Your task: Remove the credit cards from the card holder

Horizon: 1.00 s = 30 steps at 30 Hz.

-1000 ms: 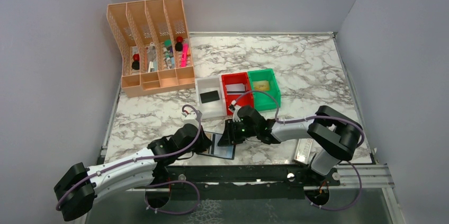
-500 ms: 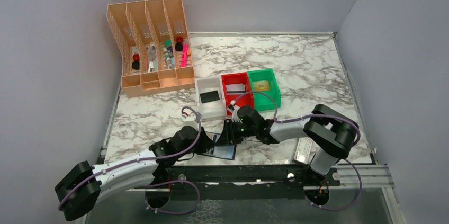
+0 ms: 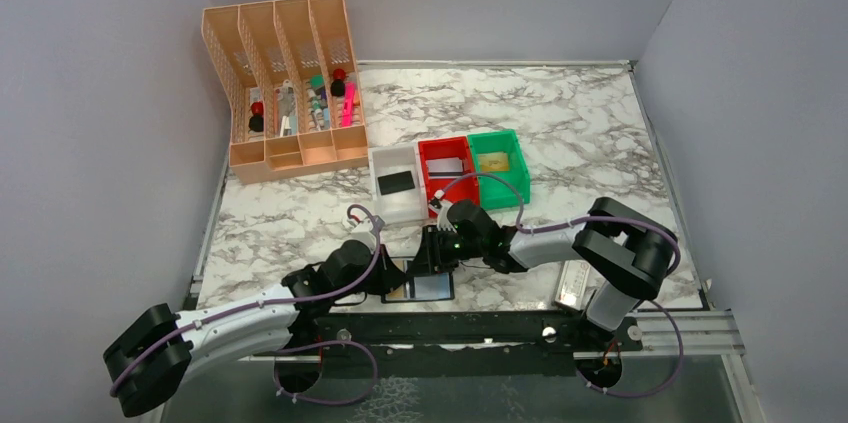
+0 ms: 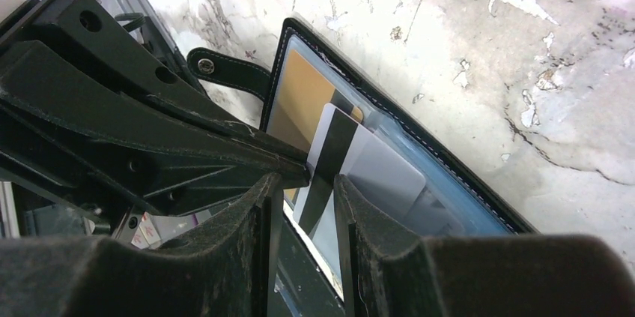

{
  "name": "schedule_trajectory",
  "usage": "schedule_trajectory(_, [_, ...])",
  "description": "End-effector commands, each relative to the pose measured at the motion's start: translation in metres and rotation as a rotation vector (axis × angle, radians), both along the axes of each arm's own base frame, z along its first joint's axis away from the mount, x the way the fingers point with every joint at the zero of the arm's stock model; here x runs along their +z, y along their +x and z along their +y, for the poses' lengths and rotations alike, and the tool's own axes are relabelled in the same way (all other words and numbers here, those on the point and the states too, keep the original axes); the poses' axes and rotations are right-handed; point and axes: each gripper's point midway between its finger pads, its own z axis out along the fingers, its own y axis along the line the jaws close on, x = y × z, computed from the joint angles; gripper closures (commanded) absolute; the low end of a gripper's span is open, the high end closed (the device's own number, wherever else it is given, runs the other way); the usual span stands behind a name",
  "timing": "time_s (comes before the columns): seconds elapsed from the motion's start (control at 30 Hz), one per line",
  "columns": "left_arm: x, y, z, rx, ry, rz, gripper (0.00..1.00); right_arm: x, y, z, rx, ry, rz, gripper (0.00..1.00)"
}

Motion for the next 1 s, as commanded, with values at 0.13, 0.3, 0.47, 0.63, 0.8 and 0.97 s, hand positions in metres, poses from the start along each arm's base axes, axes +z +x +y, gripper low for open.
schedule_trajectory(0.13, [0.028, 0.004, -0.011, -0.007, -0.080, -0.049, 1.00, -0.015, 0.004, -0.032, -0.059, -0.167, -0.049, 0.62])
schedule_trajectory(0.3, [0.030, 0.006, -0.009, 0.007, -0.082, -0.057, 1.00, -0.015, 0.009, -0.039, -0.079, -0.215, -0.076, 0.62])
schedule_trajectory(0.47, [0.033, 0.007, -0.008, 0.013, -0.081, -0.064, 1.00, -0.023, 0.007, -0.040, -0.077, -0.219, -0.059, 0.62])
schedule_trajectory(0.63, [0.035, 0.006, -0.008, 0.011, -0.081, -0.064, 1.00, -0.039, 0.004, -0.038, -0.064, -0.242, -0.025, 0.62])
schedule_trajectory(0.8, [0.040, 0.008, -0.005, 0.020, -0.070, -0.077, 1.00, -0.044, 0.007, -0.044, -0.088, -0.276, -0.029, 0.62])
schedule_trajectory(0.97, [0.040, 0.010, 0.002, 0.040, -0.036, -0.083, 1.00, -0.046, 0.008, -0.049, -0.101, -0.295, -0.036, 0.62])
